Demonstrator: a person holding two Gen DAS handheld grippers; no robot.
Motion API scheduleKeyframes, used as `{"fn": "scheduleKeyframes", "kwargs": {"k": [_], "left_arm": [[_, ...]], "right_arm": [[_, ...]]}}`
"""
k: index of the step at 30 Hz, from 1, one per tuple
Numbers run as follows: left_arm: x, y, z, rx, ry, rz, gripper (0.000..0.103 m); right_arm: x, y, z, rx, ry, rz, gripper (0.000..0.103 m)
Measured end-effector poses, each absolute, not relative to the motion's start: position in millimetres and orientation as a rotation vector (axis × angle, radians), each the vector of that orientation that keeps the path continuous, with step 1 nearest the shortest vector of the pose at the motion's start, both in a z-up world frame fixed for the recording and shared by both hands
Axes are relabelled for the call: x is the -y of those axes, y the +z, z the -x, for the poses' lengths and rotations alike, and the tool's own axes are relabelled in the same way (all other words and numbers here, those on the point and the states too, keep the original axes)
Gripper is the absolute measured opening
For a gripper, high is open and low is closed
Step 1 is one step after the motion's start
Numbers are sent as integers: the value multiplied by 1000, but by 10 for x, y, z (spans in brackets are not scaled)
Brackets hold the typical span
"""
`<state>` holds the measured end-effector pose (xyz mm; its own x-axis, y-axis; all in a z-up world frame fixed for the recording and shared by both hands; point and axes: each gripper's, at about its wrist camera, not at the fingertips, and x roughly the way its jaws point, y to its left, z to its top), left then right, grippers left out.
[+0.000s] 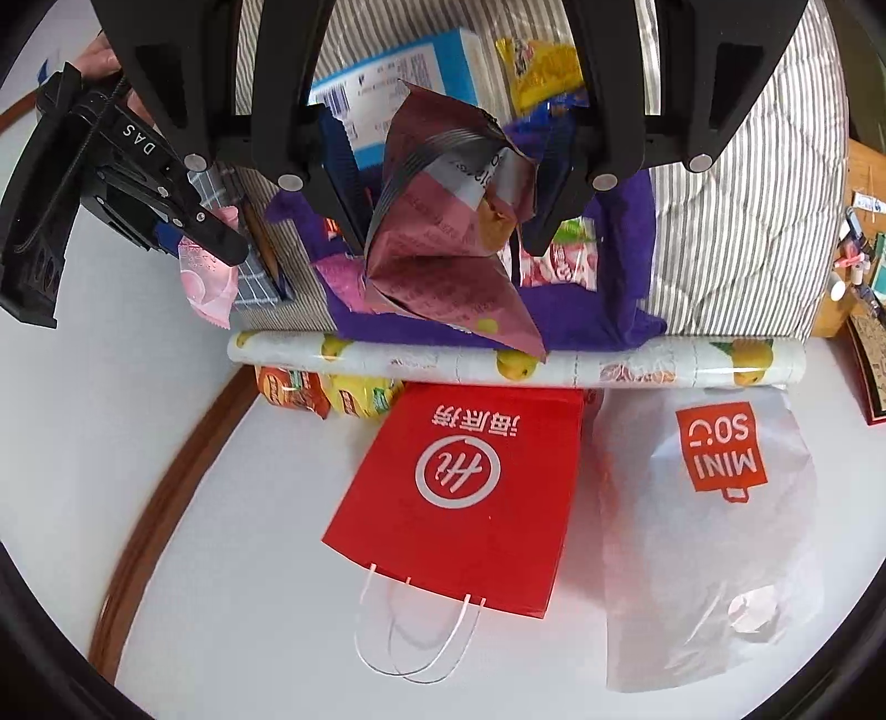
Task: Organize snacks
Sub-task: 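Carry both packets over the purple towel and lower them onto it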
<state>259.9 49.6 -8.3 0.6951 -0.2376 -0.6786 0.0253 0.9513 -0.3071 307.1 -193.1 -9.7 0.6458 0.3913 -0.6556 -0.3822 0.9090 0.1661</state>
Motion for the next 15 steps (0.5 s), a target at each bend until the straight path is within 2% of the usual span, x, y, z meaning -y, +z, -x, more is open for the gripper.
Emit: {"fn": "scheduleKeyframes", "kwargs": {"k": [7, 15], "left_arm": [[-499, -156, -2925, -801, -153, 300, 53], [-569, -326, -3262, -827, -130, 319, 53]], "right_arm": [[1901, -172, -3416, -763, 457, -62, 40], [1802, -571, -3770, -836, 497, -90, 40]]}}
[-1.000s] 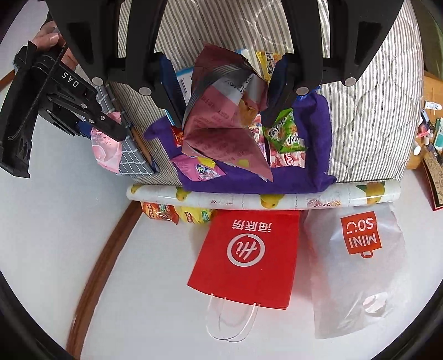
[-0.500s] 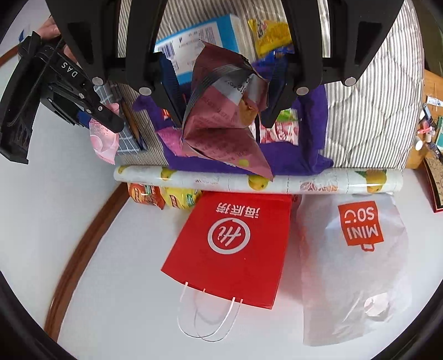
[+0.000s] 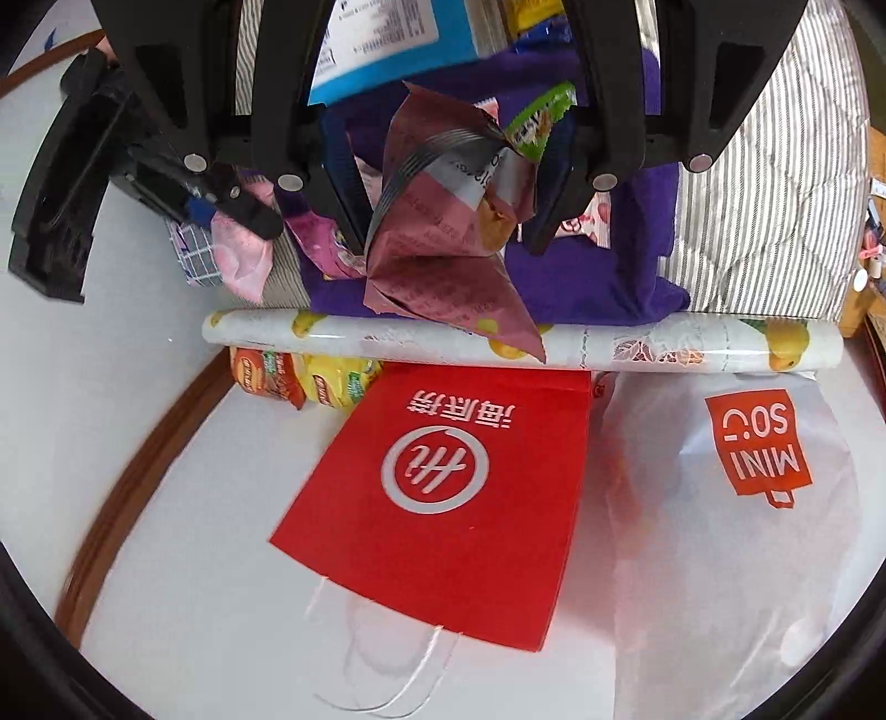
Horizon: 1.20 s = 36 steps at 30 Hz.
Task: Organize snacks
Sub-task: 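Carry both packets over the purple towel and lower them onto it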
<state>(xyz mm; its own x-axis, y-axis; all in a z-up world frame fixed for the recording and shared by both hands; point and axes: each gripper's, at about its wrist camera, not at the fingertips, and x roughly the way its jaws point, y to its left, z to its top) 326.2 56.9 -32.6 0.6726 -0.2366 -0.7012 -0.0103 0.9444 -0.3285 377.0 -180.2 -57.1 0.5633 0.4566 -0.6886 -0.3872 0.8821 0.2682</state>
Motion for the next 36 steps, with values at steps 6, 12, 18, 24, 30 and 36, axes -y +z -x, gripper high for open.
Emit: {"fn": "scheduleKeyframes", "kwargs": {"k": [6, 12, 18, 24, 30, 36], "left_arm": [[-700, -502, -3436, -862, -91, 340, 53], [-749, -654, -3530, -906, -81, 352, 53], [-795, -704, -3552, -925, -69, 371, 53], [-757, -668, -3523, -920, -80, 362, 53], [-715, -687, -3541, -931, -85, 354, 53], [-712, -697, -3544, -934, -86, 351, 53]], "right_arm": [[1739, -899, -3848, -881, 531, -94, 40], [1632, -1066, -3819, -915, 553, -60, 40], [1459, -1187, -3789, -965, 614, -20, 40], [1319, -1272, -3736, -992, 615, 56, 40], [1264, -1344, -3726, -1016, 597, 110, 40], [1236, -1369, -3712, -1026, 588, 137, 40]]}}
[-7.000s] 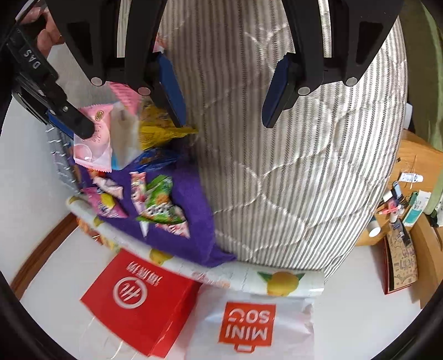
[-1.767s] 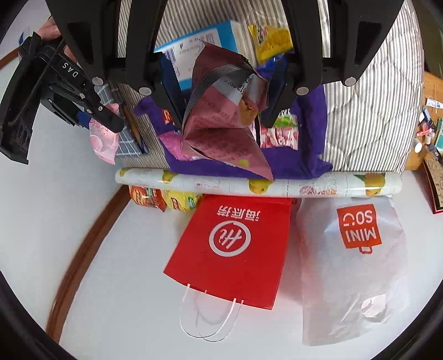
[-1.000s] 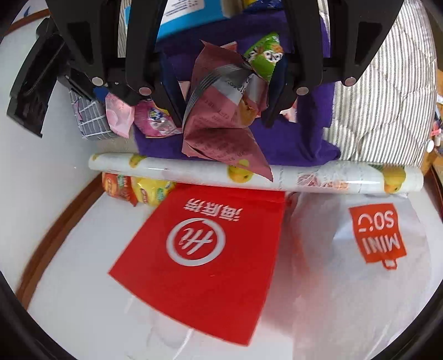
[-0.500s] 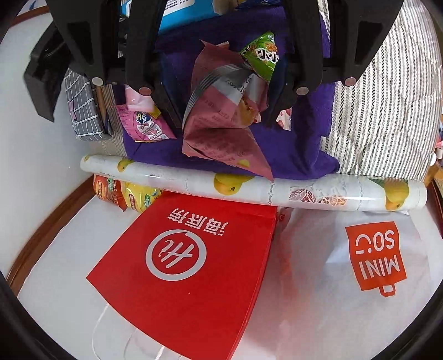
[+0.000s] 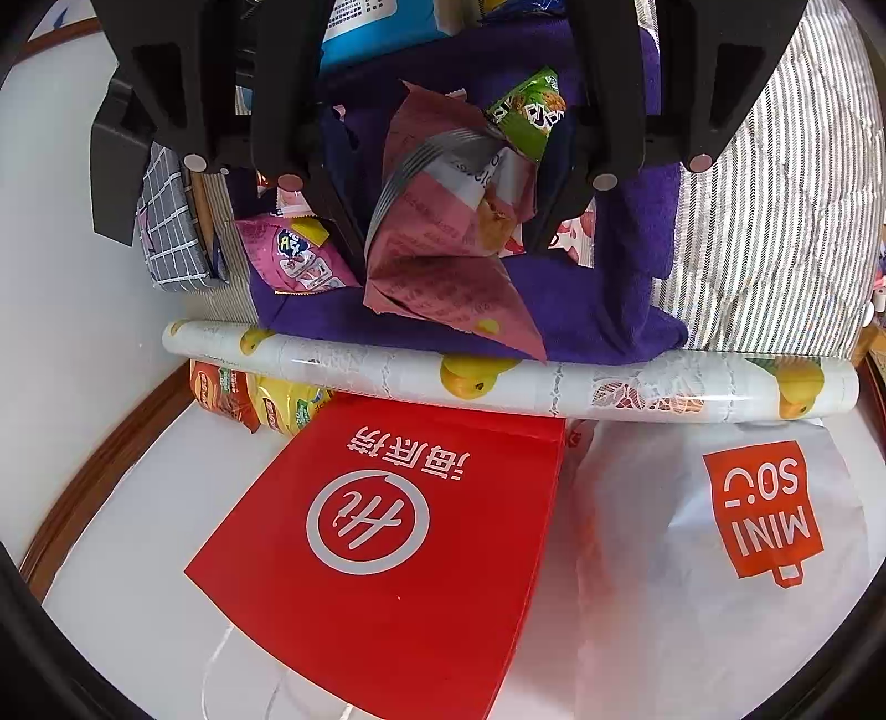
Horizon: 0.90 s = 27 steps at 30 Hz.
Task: Organize snacks
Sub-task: 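Open both tools to release the packets onto the towel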
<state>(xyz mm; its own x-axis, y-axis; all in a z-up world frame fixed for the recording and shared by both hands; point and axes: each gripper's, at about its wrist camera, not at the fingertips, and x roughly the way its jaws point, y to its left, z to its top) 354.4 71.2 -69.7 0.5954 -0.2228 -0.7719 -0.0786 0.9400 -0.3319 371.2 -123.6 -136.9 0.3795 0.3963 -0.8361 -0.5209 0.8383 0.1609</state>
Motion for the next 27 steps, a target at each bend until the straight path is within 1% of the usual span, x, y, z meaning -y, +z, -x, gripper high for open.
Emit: {"fn": "scheduleKeyframes", "kwargs": {"k": [13, 17, 27], "left_arm": [[-705, -723, -3561, -944, -86, 350, 53], [-709, -728, -3567, -944, -85, 352, 53], [-747, -814, -3622, -959, -86, 386, 53]], "right_arm": [[1227, -1356, -3707, -1015, 584, 152, 40], [1244, -1324, -3702, -1002, 589, 146, 47], [1408, -1112, -3704, -938, 572, 100, 48]]}}
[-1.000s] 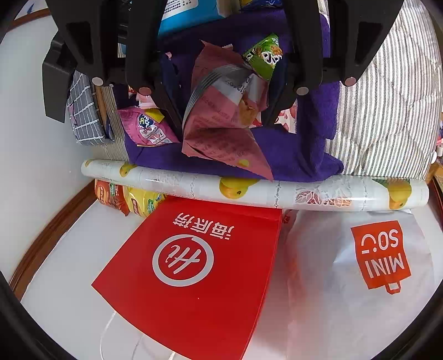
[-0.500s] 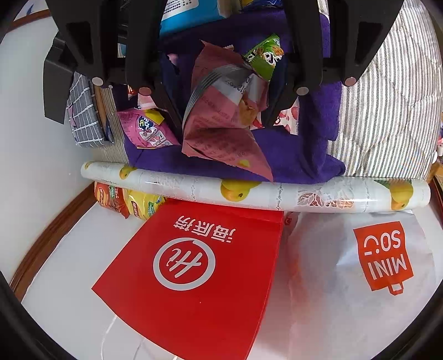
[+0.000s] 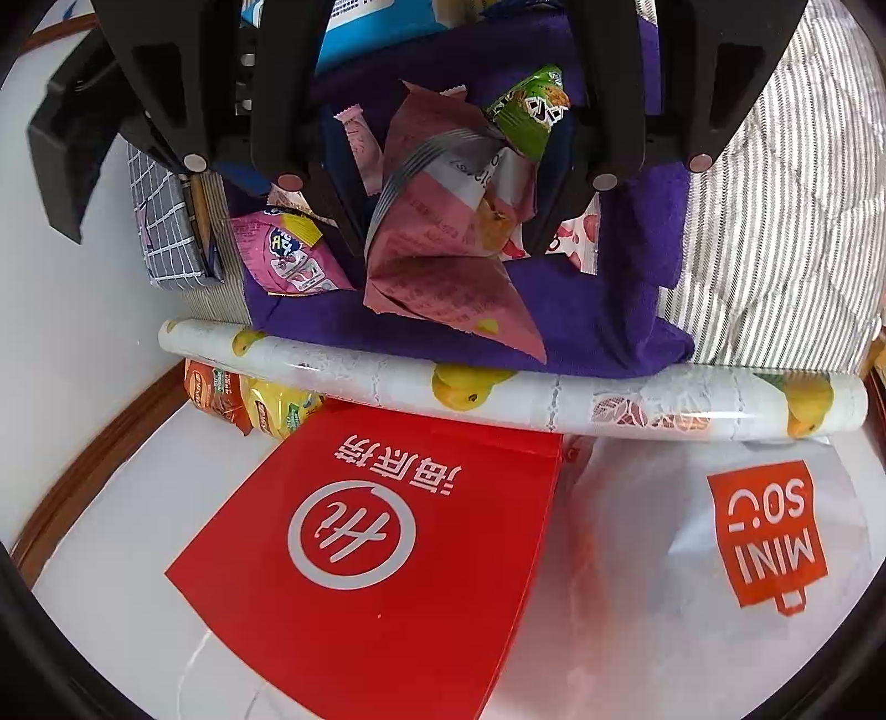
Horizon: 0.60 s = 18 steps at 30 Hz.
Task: Organize snacks
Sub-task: 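Open both tools to release the packets onto the towel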
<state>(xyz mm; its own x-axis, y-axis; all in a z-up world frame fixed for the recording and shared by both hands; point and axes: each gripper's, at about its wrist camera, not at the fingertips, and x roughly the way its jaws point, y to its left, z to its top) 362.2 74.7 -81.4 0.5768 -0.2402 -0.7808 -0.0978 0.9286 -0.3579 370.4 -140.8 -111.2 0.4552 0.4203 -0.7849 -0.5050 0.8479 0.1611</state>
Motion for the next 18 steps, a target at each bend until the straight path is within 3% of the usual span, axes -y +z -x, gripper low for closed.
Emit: {"fn": "scheduleKeyframes", "kwargs": {"k": [18], "left_arm": [[-781, -1159, -3768, -1040, -15, 467, 53]], "right_arm": [[1545, -1037, -3729, -926, 566, 49, 48]]}}
